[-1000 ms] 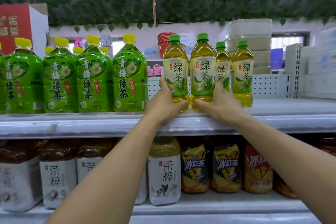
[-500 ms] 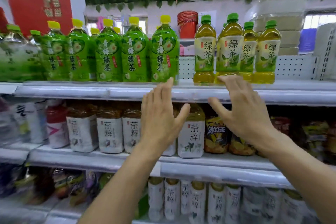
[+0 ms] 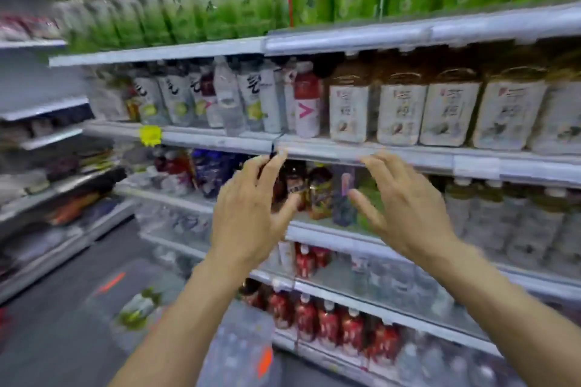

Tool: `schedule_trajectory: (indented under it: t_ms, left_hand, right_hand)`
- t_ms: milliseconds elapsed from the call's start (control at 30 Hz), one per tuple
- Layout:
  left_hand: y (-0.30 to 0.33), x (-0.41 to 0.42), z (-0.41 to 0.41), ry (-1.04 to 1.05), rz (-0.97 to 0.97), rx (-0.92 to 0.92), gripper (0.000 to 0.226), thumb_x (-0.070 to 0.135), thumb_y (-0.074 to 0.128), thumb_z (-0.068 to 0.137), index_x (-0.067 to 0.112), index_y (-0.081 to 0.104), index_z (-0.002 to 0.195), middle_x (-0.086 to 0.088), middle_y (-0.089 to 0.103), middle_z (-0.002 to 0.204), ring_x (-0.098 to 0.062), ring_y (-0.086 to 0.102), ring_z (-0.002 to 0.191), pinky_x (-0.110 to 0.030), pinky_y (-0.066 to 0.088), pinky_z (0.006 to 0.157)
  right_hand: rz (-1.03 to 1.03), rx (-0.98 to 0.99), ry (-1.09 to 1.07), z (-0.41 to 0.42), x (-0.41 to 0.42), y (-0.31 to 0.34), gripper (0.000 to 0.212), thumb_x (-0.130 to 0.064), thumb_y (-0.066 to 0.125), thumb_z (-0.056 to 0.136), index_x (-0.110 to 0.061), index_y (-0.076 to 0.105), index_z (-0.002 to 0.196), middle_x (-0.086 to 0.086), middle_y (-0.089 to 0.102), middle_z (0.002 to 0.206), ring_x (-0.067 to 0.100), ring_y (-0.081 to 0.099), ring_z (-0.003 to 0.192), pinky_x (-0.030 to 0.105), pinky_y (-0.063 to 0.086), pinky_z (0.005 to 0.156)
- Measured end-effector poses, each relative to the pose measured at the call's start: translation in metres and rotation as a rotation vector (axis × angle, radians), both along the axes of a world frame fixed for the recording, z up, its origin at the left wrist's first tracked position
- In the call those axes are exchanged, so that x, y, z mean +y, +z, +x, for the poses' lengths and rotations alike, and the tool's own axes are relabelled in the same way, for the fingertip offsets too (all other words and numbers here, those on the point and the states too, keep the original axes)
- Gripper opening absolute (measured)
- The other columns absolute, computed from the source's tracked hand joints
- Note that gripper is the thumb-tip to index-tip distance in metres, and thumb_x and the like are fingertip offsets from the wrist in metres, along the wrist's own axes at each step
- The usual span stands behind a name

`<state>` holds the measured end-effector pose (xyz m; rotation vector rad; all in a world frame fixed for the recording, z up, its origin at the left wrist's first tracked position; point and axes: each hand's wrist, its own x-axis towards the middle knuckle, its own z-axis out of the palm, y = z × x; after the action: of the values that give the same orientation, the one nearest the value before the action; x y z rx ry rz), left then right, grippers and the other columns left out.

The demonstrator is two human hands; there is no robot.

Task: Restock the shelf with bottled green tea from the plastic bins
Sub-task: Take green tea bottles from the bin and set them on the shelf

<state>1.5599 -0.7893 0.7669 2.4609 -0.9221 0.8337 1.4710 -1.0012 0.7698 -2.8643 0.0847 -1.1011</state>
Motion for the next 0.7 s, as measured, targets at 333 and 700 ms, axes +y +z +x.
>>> schedule_trajectory:
  t_ms: [333,700]
  left_hand:
    - [-0.048,0.217,0.095,0.238,0.109,0.388,0.059,0.051,0.052,0.098,0.027,0.038,0.15,0.001,0.044,0.143,-0.023,0.05,0.127,-0.04,0.047,0.094]
    - [-0.134,0.376,0.267,0.363,0.011,0.656,0.056,0.044,0.058,0.097,0.023,0.043,0.146,-0.004,0.043,0.142,-0.025,0.05,0.125,-0.038,0.045,0.095]
  right_hand:
    - [0.099,0.32,0.087,0.122,0.192,-0.063,0.058,-0.053,0.044,0.097,-0.02,0.038,0.144,0.004,0.047,0.136,0.027,0.048,0.121,0.039,0.045,0.081]
    - [0.12,0.534,0.238,0.318,0.335,-0.151,0.051,-0.05,0.048,0.096,-0.018,0.048,0.135,0.007,0.051,0.131,0.028,0.047,0.122,0.04,0.044,0.091]
